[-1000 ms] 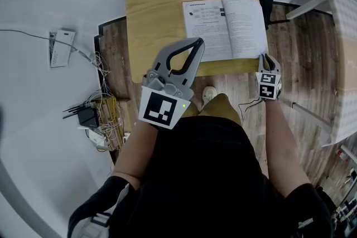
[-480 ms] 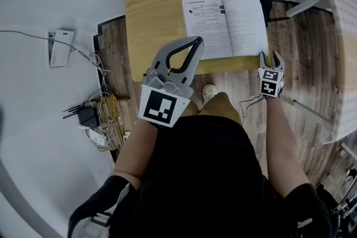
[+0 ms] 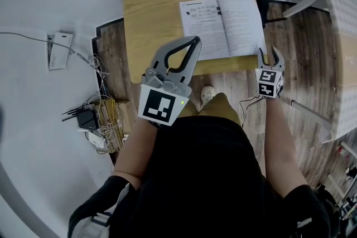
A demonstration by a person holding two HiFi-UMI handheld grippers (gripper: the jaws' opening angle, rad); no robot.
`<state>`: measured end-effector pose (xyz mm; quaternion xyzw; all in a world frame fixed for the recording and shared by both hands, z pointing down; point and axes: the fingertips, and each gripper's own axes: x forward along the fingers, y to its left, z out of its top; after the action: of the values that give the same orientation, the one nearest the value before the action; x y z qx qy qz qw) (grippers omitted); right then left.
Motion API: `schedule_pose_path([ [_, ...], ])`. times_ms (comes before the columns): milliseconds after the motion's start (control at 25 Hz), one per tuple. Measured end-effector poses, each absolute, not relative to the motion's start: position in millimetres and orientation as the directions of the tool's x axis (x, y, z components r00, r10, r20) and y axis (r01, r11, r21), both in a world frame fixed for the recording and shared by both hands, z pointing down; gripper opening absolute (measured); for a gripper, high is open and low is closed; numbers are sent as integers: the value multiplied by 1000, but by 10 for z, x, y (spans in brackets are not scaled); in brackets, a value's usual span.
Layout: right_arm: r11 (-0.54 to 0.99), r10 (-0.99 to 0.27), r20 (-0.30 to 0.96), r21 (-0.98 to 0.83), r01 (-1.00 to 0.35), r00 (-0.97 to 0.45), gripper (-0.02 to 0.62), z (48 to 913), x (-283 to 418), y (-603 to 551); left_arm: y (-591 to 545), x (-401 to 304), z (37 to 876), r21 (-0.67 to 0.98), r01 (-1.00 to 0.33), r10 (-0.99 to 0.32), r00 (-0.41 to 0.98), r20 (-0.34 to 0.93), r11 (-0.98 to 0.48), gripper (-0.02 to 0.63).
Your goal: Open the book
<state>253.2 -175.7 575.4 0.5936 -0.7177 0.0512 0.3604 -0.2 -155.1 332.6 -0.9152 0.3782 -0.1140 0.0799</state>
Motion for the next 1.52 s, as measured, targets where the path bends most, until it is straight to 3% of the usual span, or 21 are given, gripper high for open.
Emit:
schedule_pose_path([
  [560,336,-879,454,371,-866,-147,190,5089,2261,-1808,-1481,108,3204,-254,-684,-724,678,127,-684,5],
  [1520,434,-898,87,347,-831,-432,190,3319,1562,-1432,-1119,247,2787,-316,-722,-771,635,49,-615,5],
])
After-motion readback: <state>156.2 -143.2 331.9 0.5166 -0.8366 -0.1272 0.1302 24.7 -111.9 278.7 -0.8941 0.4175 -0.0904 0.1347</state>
